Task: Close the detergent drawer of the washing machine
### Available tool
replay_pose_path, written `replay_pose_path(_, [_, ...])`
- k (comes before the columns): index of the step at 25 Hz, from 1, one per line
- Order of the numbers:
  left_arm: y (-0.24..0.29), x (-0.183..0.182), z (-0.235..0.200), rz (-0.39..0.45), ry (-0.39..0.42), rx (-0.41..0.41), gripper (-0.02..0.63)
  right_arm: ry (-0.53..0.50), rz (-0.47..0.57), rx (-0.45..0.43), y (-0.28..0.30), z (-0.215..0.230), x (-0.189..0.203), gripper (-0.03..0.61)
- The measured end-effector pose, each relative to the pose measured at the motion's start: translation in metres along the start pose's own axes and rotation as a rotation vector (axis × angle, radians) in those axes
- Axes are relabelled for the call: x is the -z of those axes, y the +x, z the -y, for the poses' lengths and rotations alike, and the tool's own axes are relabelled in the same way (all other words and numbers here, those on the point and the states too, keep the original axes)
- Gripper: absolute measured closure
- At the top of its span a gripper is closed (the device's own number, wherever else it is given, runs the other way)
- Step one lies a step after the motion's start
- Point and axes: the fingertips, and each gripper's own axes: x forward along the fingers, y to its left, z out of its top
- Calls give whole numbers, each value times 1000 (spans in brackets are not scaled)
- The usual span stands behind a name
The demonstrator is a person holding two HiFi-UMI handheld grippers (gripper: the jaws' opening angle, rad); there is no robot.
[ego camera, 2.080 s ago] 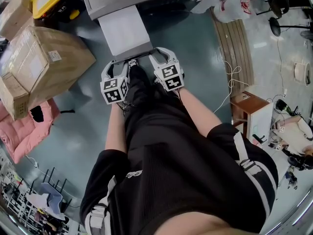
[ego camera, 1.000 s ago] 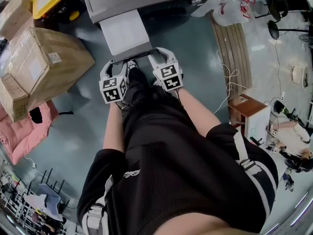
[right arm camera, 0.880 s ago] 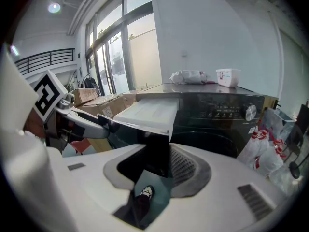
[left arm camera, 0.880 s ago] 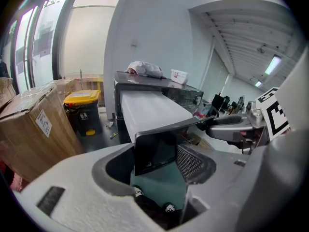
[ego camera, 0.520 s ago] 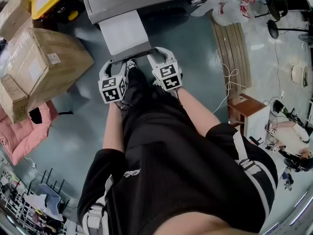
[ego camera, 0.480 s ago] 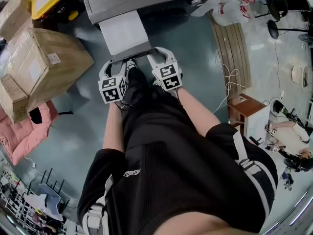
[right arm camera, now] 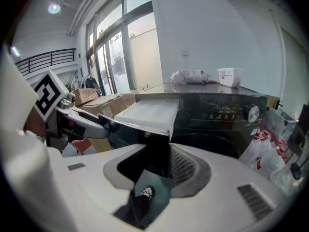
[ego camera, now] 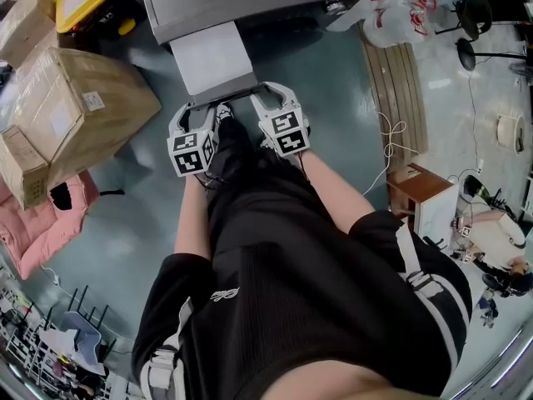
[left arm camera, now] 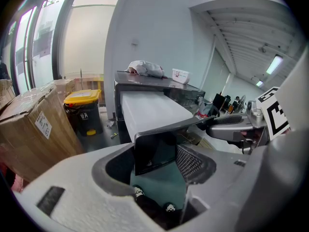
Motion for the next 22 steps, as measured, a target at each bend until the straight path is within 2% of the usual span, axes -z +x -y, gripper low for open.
replay_pose_path(22, [9,-15,-14,2,5,0,344,-5,-8,12,14,2,-17,436])
